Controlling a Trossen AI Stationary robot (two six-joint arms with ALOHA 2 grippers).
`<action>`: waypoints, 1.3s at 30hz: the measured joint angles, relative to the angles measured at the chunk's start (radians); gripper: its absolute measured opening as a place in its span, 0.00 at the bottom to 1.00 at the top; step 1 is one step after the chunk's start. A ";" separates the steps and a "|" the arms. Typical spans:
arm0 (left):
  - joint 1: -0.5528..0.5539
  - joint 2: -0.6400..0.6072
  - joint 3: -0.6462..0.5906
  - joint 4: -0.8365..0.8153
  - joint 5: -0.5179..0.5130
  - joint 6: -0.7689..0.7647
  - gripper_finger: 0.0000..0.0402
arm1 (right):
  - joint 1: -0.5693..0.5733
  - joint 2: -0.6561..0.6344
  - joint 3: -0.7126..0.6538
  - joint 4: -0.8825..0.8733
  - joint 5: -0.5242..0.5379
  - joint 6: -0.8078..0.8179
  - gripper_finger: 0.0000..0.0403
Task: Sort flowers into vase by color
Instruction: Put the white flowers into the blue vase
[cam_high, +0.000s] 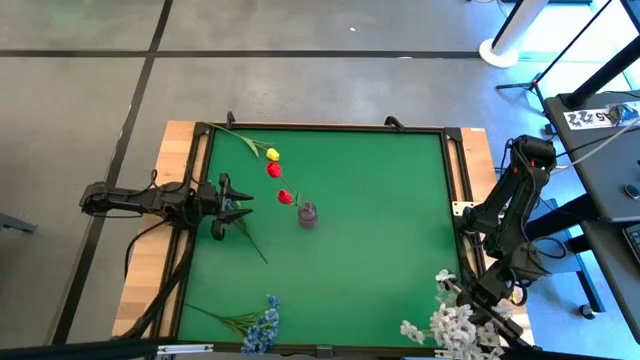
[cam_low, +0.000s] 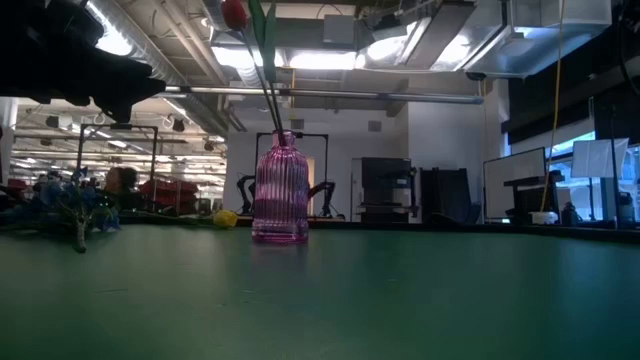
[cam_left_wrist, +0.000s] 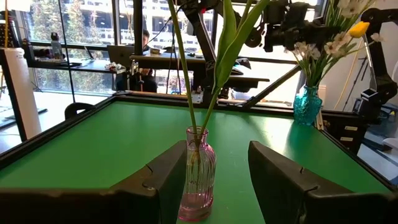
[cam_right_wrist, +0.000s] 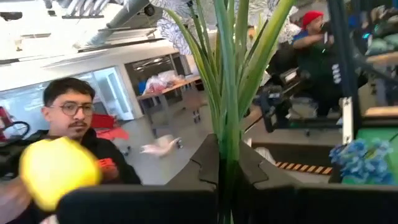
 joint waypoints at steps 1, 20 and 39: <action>0.000 0.000 0.000 0.000 0.000 0.000 0.42 | 0.012 0.000 0.000 -0.007 -0.003 0.003 0.01; 0.000 0.000 0.000 0.000 0.000 0.000 0.42 | 0.286 0.032 0.034 0.036 0.346 -0.126 0.03; 0.000 0.000 0.000 0.000 0.000 0.000 0.42 | 0.284 0.052 0.027 0.253 0.355 -0.432 0.02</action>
